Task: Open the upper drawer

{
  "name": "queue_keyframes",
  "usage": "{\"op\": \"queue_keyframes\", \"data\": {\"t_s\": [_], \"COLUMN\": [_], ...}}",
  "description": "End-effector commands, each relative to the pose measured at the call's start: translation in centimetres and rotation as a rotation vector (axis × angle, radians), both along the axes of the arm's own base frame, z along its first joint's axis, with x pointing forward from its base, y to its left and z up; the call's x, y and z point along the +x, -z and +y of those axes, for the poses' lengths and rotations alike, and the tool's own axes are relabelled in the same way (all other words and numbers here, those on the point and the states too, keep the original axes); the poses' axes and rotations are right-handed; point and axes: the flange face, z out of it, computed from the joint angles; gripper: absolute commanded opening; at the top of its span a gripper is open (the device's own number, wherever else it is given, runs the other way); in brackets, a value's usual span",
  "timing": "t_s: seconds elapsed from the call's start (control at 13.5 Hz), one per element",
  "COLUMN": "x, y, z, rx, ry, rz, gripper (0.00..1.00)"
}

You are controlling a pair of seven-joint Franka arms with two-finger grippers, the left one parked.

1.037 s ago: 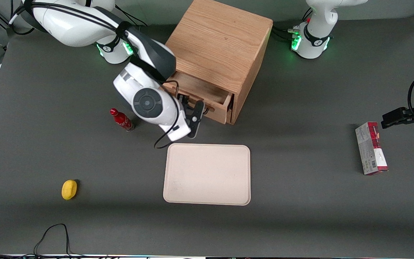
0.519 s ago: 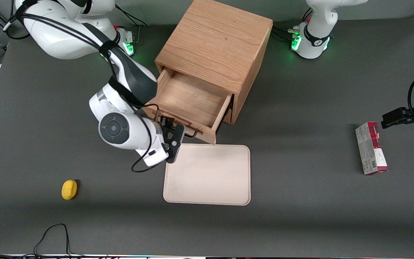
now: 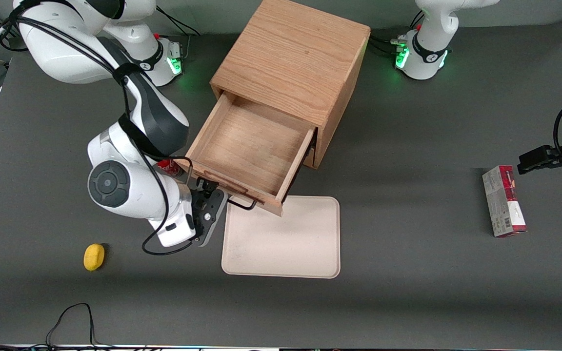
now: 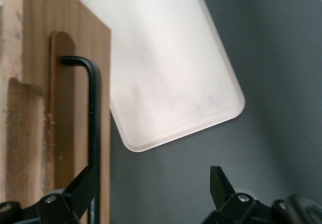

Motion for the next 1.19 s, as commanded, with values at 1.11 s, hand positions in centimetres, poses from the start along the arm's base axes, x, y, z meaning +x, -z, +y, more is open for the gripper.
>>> {"op": "queue_keyframes", "data": {"t_s": [1.11], "x": [-19.5], "y": [-18.1], "z": [-26.3], "rx": [-0.133], "ry": [1.113], "rz": [0.070], "gripper": [1.00]}}
